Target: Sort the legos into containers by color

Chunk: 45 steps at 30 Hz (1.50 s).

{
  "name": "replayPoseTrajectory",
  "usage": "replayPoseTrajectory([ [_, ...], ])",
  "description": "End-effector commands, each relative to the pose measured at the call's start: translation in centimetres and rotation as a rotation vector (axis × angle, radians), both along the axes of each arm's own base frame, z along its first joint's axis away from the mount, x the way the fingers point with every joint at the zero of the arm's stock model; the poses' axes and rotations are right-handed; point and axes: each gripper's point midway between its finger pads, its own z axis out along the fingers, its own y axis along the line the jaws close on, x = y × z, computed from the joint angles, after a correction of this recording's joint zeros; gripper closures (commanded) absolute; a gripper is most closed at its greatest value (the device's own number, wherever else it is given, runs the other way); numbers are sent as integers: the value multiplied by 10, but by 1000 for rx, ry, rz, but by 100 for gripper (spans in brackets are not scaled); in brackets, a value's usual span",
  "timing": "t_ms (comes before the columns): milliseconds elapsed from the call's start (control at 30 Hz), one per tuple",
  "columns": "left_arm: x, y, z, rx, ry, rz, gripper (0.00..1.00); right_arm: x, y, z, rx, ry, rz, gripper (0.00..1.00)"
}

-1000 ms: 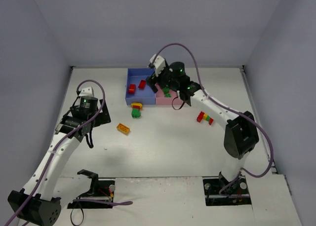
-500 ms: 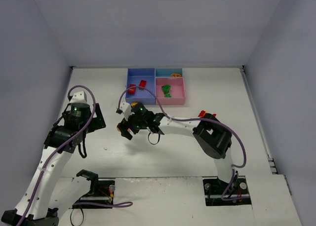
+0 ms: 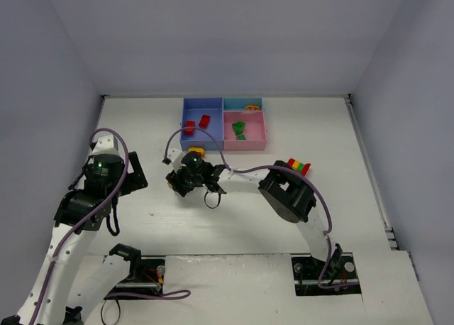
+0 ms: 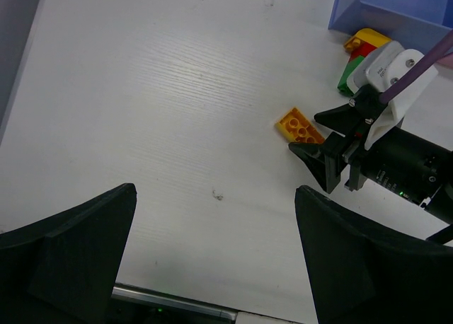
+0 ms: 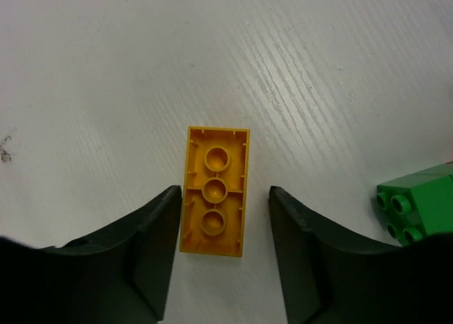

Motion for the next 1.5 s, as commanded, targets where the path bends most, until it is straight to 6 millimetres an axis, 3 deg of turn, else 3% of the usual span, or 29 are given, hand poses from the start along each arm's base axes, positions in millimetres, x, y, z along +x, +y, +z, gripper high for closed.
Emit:
replayPoseTrajectory([
  [0, 7, 0, 12, 0, -30, 3, 13, 11, 21, 38, 88, -86, 17, 55],
  [33, 7, 0, 12, 1, -31, 4, 13, 11, 20, 40, 86, -91, 21, 61],
  [67, 7, 0, 12, 2, -31, 5, 13, 11, 18, 42, 84, -101, 33, 78],
  [100, 9, 0, 11, -1, -34, 5, 13, 10, 16, 41, 75, -108, 40, 87],
  [167, 10, -1, 11, -2, -37, 5, 13, 17, 11, 56, 83, -152, 50, 100],
  [300, 17, -4, 11, -12, -40, 0, 13, 32, -4, 94, 95, -253, 87, 100],
  [333, 19, -6, 8, -15, -30, -4, 13, 37, -9, 118, 115, -300, 92, 100],
  [367, 21, -7, 7, -18, -30, -4, 13, 41, -14, 128, 104, -353, 121, 100],
  [400, 23, -8, 7, -21, -27, -6, 13, 55, -28, 151, 118, -400, 104, 100],
  [500, 30, -13, 3, -30, -20, -14, 13, 81, -57, 186, 118, -497, 96, 99],
  [667, 43, -20, -2, -43, -12, -29, 13, 160, -133, 212, 15, -633, -14, 96],
  [733, 48, -23, -7, -41, 4, -36, 13, 191, -163, 208, -51, -674, -52, 95],
  [767, 51, -25, -6, -45, 1, -39, 13, 202, -170, 217, -59, -705, -64, 94],
  [800, 53, -26, -10, -40, 16, -40, 13, 213, -177, 210, -82, -709, -72, 94],
  [833, 56, -27, -10, -41, 16, -41, 13, 230, -191, 220, -112, -759, -87, 93],
  [1000, 63, -27, -19, -20, 58, -39, 13, 275, -218, 201, -242, -822, -93, 89],
  [1133, 66, -27, -24, -12, 77, -37, 13, 302, -230, 185, -305, -841, -111, 88],
  [1167, 66, -28, -24, -14, 80, -34, 13, 308, -232, 172, -321, -827, -112, 88],
  [1467, 61, -30, -39, -33, 118, -27, 13, 345, -253, 152, -356, -834, -152, 84],
])
